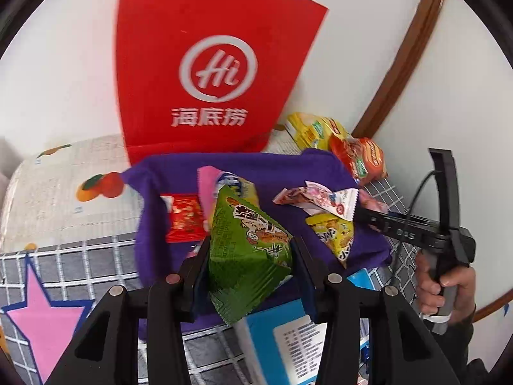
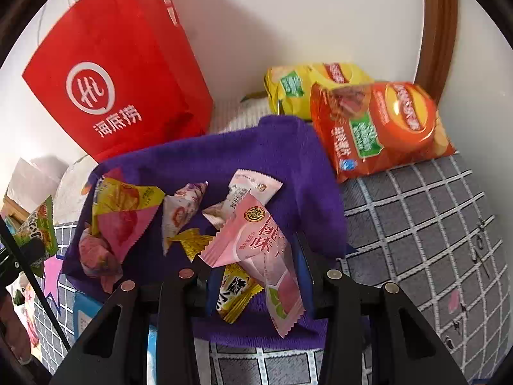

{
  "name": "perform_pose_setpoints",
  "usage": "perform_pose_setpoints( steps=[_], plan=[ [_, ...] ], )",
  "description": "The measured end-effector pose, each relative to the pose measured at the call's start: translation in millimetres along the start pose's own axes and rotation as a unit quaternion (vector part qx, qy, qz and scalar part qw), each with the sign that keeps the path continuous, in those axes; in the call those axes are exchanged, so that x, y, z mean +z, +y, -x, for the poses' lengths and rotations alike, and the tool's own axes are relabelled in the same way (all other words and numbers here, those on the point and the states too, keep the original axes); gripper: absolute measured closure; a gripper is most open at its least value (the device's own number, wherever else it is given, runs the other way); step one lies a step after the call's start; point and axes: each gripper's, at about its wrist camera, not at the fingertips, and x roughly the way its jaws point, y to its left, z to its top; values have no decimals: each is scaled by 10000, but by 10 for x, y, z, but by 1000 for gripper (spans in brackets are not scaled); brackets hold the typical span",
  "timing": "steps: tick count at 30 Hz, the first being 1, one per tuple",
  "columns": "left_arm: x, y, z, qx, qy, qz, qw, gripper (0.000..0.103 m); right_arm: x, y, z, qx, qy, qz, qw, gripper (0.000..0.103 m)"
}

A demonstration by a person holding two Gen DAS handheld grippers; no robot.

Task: Organize snacks
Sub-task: 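Release the pink peach packet from the right tool while the left tool releases the green bag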

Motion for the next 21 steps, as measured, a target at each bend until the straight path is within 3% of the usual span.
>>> perform_pose_setpoints(
  steps=[14,16,19,21],
  plan=[
    [137,-340,-449,-211,249,-226,9992,59,-6,-95,-199,285,88,-116,9995,62],
    [136,-355,-535,-192,290,-259,9991,59,-11,-85,-197,305,96,-68,9995,60],
    [105,-328,-628,-199,372,-192,9989,59,-22,-78,-183,240,121,2,9996,49],
    [86,-324,-685,-200,425,-182,9987,59,-24,-80,-162,294,118,29,9995,49]
  ],
)
